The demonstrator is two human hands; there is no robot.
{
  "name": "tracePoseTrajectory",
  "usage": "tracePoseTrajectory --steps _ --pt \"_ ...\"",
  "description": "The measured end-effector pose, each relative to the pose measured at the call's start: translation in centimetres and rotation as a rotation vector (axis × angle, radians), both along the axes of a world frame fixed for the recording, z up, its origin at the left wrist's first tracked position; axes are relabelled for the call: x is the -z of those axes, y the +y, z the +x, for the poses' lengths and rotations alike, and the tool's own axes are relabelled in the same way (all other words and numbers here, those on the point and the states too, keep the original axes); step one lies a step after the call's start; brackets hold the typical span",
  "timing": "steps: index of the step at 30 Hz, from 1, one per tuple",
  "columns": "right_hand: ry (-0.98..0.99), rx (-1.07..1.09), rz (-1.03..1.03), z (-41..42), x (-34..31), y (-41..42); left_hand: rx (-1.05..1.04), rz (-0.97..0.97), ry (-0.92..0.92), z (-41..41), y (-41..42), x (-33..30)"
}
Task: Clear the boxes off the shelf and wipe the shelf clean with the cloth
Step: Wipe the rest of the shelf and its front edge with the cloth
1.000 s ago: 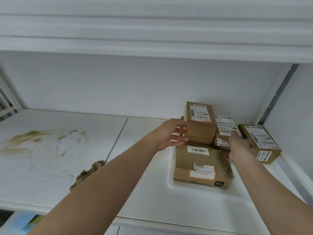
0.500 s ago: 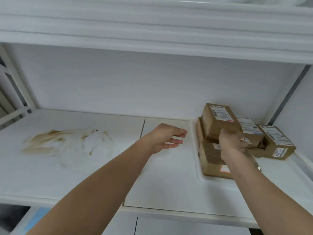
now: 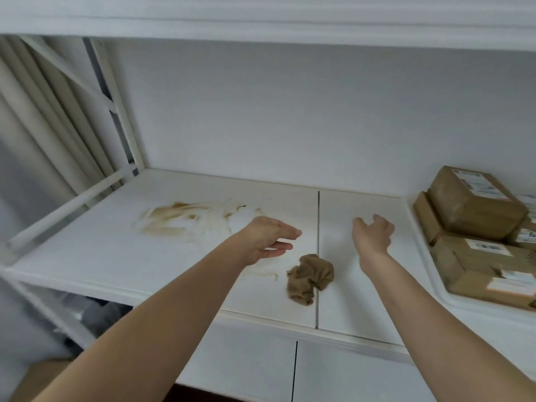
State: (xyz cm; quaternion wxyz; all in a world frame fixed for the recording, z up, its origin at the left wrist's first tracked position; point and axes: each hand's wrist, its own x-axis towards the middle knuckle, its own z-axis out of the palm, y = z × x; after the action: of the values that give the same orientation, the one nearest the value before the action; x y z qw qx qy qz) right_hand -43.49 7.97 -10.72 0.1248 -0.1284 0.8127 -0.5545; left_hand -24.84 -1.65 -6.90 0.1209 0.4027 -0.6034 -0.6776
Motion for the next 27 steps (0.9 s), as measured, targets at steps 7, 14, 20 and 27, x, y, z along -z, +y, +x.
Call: tracePoseTrajectory --steps 7,14,20,27 --pt "-0.158 -0.276 0.121 2.8 2.2 -2.7 -0.121 0.043 0.007 4.2 -3.2 2.2" --pt "-0.165 -0.427 0.416 3.0 4.6 -3.0 -0.209 0.103 -0.008 4.5 -3.8 4.4" --pt "-0.089 -0.414 0.498 3.0 5.9 -2.6 -0.162 0.123 -0.036 3.6 -3.7 5.8" --pt "0.004 -0.43 0.47 2.8 5.8 -1.3 -0.098 0.111 -0.081 1.9 -2.9 6.2"
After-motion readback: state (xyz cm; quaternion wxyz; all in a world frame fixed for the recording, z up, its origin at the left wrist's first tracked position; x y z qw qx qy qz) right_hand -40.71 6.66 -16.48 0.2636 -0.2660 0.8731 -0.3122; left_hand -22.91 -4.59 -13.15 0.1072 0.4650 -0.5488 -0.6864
